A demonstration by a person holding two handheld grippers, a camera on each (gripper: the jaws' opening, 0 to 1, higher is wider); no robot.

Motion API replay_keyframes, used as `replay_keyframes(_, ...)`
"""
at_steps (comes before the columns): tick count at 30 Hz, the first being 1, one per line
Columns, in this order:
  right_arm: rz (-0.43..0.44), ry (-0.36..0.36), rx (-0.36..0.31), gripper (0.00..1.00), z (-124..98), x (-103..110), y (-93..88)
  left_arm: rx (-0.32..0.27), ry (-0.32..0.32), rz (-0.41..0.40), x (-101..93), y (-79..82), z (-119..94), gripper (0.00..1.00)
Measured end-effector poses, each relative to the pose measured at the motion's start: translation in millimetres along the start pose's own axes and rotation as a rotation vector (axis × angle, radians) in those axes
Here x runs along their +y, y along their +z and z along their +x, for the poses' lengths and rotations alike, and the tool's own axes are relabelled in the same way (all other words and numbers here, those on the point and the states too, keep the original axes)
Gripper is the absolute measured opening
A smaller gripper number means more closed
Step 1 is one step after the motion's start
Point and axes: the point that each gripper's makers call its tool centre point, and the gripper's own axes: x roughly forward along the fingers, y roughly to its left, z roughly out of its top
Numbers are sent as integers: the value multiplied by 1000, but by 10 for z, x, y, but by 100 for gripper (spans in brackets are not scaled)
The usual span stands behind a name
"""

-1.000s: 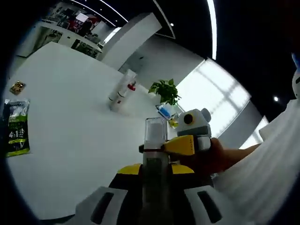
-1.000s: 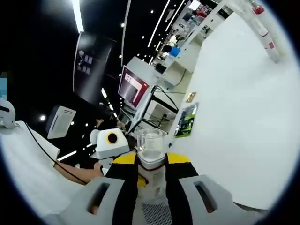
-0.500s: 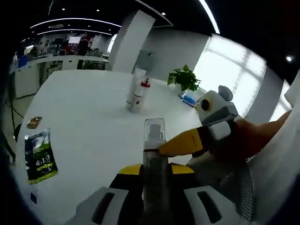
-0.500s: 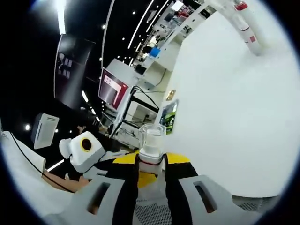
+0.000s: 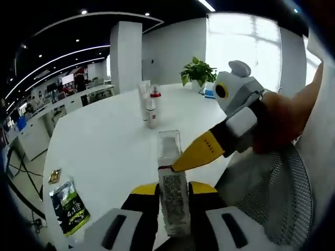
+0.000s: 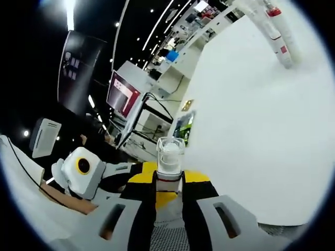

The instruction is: Arrange the skincare products in the storage area until every visible bottle or jar stands upright without overlapping.

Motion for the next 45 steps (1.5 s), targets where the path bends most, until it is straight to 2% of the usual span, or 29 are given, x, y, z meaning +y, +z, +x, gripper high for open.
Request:
replay_keyframes(2,-11,-6,-21,11,-44,-24,79,18,13,-1,22,-14,3,28)
replay_keyframes(3,-20,-19,0,0,-105,-70,85,33,18,-4,38,-35,7,34)
replay_keyframes(4,10,-66,-62,0,-113,-134,209,52,28,-25,74,-74,-29,36)
replay_keyframes(5,-28,-19,-38,0,-100,-67,218,56,30,-33,96,-87,-65,30)
replay_keyframes(6,-84,8,-26,0,-84,-26,230,22,6,-21,91,-34,-89,18)
replay_keyframes(7,-37,21,28,0,-64,-42,135,-13,-3,-25,94,33,-90,7)
replay_keyframes(8,-49,-33,29,0,-39,-157,118,-8,4,-35,129,-16,3,0)
replay_keyframes(9,-75,-73,84,0,0,-289,4,76,-13,-60,129,-156,80,0)
replay_keyframes(10,-57,-80,109,0,13,-314,-40,240,85,-166,298,-438,166,0)
replay_keyframes(11,-82,-120,107,0,33,-425,-60,232,87,-167,357,-441,222,0)
replay_keyframes(12,-85,-140,87,0,39,-449,-45,188,55,-227,341,-373,291,0)
replay_keyframes(13,-54,-128,77,0,26,-444,-37,189,51,-285,352,-371,302,0)
replay_keyframes(14,-27,-125,44,0,15,-434,16,220,49,-295,348,-411,289,0)
replay_keyframes(16,-30,-132,36,0,-37,-447,51,170,72,-248,415,-315,304,0)
replay_keyframes(17,-25,-127,38,0,-47,-451,60,174,50,-323,376,-301,321,0)
replay_keyframes(18,-45,-118,60,0,-49,-440,51,171,44,-324,377,-288,326,0)
replay_keyframes(20,-133,-143,121,0,-56,-498,29,168,37,-329,381,-258,337,0)
replay_keyframes(22,-204,-166,151,0,-57,-556,87,167,33,-329,372,-260,341,0)
replay_keyframes(25,-332,-176,217,0,-2,-611,153,187,7,-343,335,-331,309,2)
replay_keyframes(26,-383,-161,260,1,32,-624,161,189,6,-348,343,-361,299,2)
replay_keyframes(28,-445,-175,308,2,81,-669,187,195,0,-372,334,-404,271,3)
replay_keyframes(31,-570,-180,374,7,175,-748,259,199,1,-386,350,-436,243,6)
replay_keyframes(33,-649,-178,429,13,247,-781,295,198,-1,-398,356,-430,212,8)
replay_keyframes(34,-733,-168,460,14,305,-803,340,193,0,-398,374,-415,194,9)
replay_keyframes(38,-878,-127,537,20,475,-801,434,188,4,-389,402,-400,112,13)
replay_keyframes(42,-1021,-78,644,26,640,-833,504,219,49,-277,474,-468,-47,17)
replay_keyframes(45,-1125,-33,721,26,716,-847,523,271,92,-145,542,-592,-203,20)
